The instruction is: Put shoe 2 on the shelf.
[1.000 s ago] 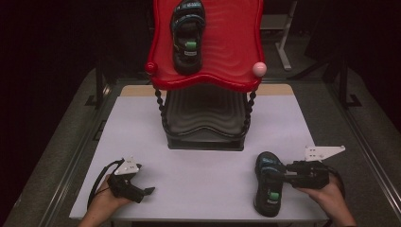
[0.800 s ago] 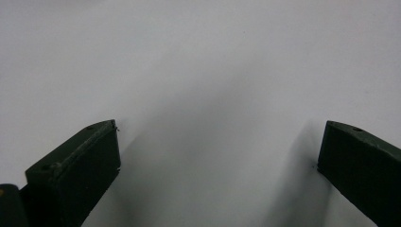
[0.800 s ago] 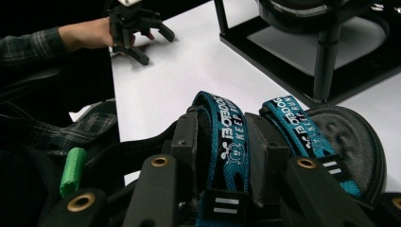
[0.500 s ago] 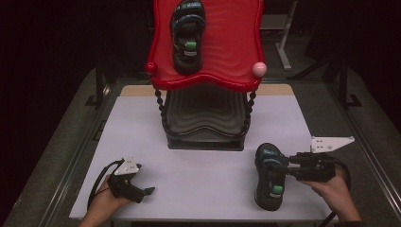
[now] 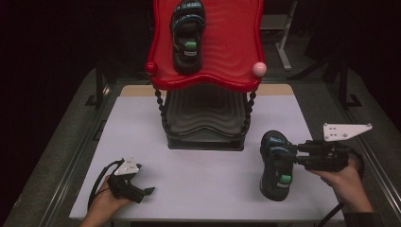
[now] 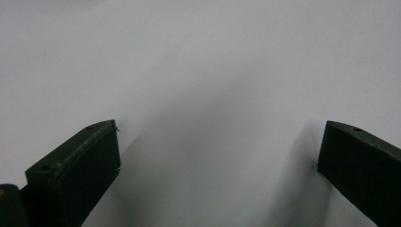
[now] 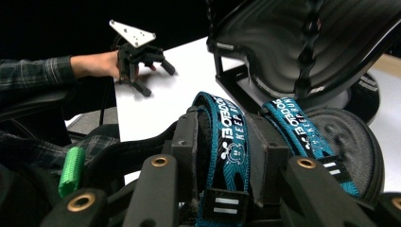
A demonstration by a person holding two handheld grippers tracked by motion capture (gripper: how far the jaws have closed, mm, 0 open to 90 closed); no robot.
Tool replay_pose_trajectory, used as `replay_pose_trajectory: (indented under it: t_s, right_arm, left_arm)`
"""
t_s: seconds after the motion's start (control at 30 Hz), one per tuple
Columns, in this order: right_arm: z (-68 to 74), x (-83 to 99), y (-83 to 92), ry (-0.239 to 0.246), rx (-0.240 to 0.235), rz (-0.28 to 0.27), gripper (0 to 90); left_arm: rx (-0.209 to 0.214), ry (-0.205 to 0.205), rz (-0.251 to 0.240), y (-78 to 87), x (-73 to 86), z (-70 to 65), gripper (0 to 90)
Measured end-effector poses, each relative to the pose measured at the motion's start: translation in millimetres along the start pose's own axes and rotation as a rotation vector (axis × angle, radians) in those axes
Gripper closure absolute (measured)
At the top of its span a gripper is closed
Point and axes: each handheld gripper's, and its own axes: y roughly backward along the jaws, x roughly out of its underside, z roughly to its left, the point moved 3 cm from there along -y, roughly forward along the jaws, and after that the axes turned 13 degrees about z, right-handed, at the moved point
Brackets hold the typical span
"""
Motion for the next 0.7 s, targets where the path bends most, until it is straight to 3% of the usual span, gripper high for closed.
replay_pose_trajectory:
  t_s: [0.3,0.7]
  right_arm:
    - [-2.5,-27.5,22.5,0.025,0.017,-0.046,67.1]
    - [-2.8,-72.0,45.9,0.061,0.04,-0.059,67.2]
  left_arm:
    - [0.0,0.0,0.0,0.0,0.0,0.1,0.0]
    - [0.001,0.002,0.0,0.0,-0.2,0.1,0.0]
